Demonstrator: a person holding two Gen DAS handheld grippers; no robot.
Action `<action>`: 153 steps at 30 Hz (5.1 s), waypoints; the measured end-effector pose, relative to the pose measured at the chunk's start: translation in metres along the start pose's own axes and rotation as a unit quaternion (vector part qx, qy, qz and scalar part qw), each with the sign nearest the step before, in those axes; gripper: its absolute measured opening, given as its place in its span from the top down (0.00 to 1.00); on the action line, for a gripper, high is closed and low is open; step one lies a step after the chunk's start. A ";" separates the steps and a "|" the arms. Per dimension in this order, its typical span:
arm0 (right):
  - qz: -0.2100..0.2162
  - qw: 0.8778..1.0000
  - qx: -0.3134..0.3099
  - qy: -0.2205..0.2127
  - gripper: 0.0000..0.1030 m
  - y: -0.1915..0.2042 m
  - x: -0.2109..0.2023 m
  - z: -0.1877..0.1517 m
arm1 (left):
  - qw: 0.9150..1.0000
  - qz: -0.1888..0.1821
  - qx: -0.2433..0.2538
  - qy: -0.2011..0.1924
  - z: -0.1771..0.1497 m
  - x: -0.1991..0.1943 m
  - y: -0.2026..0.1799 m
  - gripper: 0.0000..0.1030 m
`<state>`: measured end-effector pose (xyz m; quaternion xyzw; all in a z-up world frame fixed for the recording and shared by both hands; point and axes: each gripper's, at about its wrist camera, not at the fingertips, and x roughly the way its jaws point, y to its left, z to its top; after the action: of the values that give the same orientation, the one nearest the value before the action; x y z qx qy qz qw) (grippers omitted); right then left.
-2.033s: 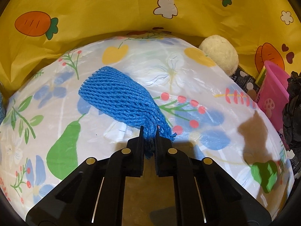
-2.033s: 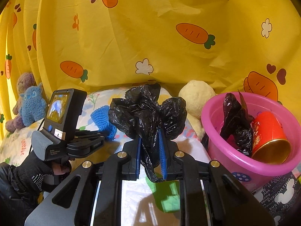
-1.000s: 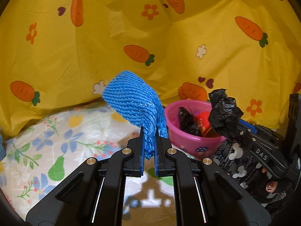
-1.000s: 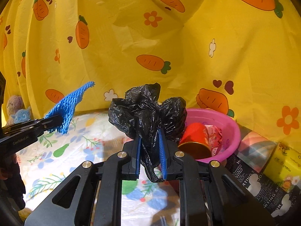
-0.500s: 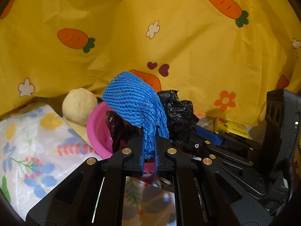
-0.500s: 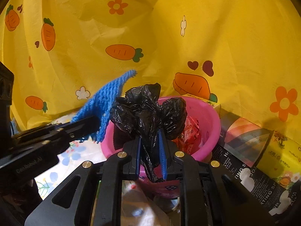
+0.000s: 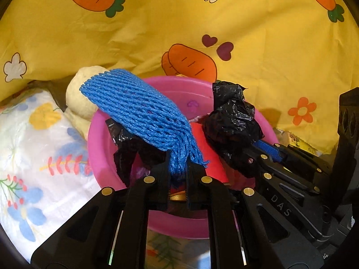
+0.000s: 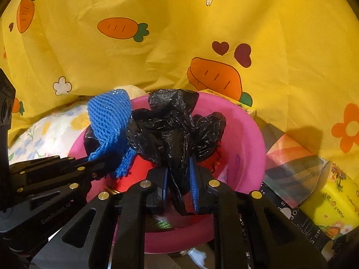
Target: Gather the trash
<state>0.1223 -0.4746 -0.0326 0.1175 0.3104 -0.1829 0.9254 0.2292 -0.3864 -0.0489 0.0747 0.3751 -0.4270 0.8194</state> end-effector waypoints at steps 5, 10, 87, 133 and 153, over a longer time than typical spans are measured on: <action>-0.009 0.999 0.000 -0.032 0.44 -0.009 -0.015 -0.002 | 0.999 0.006 -0.006 -0.032 -0.002 -0.019 0.006 0.36; 0.006 0.998 0.022 -0.058 0.31 -0.024 -0.032 -0.004 | 0.998 0.000 -0.029 -0.056 -0.005 -0.039 0.017 0.20; 0.049 0.979 -0.077 -0.182 0.05 0.177 -0.229 -0.135 | 0.919 0.312 -0.119 -0.212 -0.233 -0.342 0.052 0.06; 0.048 0.980 -0.063 -0.183 0.05 0.169 -0.228 -0.138 | 0.922 0.309 -0.108 -0.206 -0.233 -0.331 0.043 0.06; 0.049 0.980 -0.063 -0.182 0.05 0.168 -0.227 -0.139 | 0.922 0.310 -0.108 -0.205 -0.234 -0.330 0.043 0.06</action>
<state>-0.0504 -0.2161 0.0165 0.0383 0.1413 -0.1357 0.9799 0.0166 -0.0435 0.0011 0.0091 0.2011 -0.1150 0.9727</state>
